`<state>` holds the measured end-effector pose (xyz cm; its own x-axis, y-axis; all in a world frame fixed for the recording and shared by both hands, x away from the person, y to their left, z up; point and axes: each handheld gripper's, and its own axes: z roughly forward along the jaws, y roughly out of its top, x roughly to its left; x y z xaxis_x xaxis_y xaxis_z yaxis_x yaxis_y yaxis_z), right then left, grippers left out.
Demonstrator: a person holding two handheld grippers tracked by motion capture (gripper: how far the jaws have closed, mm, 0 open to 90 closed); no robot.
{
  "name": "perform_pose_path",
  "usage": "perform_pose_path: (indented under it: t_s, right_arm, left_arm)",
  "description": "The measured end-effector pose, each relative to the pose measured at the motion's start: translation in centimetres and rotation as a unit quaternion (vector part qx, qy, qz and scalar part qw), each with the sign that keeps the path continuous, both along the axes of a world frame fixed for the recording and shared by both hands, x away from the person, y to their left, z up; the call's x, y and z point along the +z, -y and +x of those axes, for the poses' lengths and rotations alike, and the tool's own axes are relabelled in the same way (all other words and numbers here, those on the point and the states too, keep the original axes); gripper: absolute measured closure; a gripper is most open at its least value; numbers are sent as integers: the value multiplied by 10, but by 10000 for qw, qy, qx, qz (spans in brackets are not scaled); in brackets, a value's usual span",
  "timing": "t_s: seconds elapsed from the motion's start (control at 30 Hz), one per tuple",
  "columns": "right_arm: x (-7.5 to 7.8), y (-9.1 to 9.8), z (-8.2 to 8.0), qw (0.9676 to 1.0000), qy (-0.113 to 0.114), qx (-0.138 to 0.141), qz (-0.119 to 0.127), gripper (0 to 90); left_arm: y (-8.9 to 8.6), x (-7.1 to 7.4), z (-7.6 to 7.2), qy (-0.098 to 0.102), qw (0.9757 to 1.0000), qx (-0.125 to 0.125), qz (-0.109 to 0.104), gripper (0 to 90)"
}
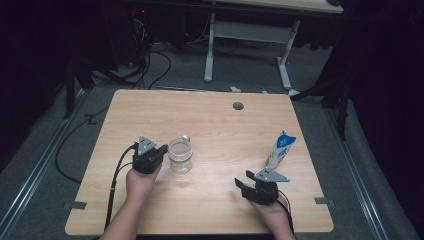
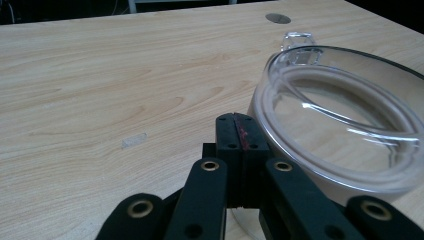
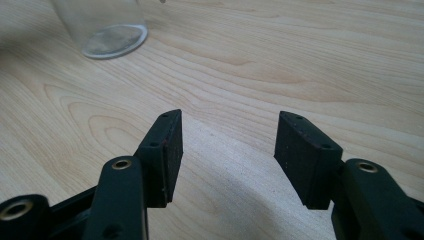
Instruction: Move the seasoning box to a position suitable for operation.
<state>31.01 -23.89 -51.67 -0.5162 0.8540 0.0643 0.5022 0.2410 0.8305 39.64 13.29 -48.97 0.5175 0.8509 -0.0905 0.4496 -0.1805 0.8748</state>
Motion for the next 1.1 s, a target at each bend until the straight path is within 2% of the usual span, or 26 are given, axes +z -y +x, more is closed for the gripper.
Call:
perform_pose_path:
  t_s: [0.33,0.5,0.63,0.8,0.97,1.1]
  right_arm:
    - [1,-3,-1,10000,31,64,-16,443]
    - [2,-2,-1,10000,47,72,-21,442]
    - [3,-2,-1,10000,61,58,-14,440]
    - [5,-2,-2,9999,90,66,12,440]
    - [6,-3,-3,9999,102,88,5,437]
    - [5,-3,-2,9999,79,87,6,437]
  left_arm:
    - [5,1,-18,98,9999,-80,-108,900]
    - [10,4,-33,299,9992,-204,-145,900]
    - [14,6,-40,443,9986,-277,4,900]
    - [13,3,-29,380,9992,-126,16,895]
    - [16,-1,-18,348,9993,-108,-2,900]
    - [15,-1,-16,305,9994,-152,-80,900]
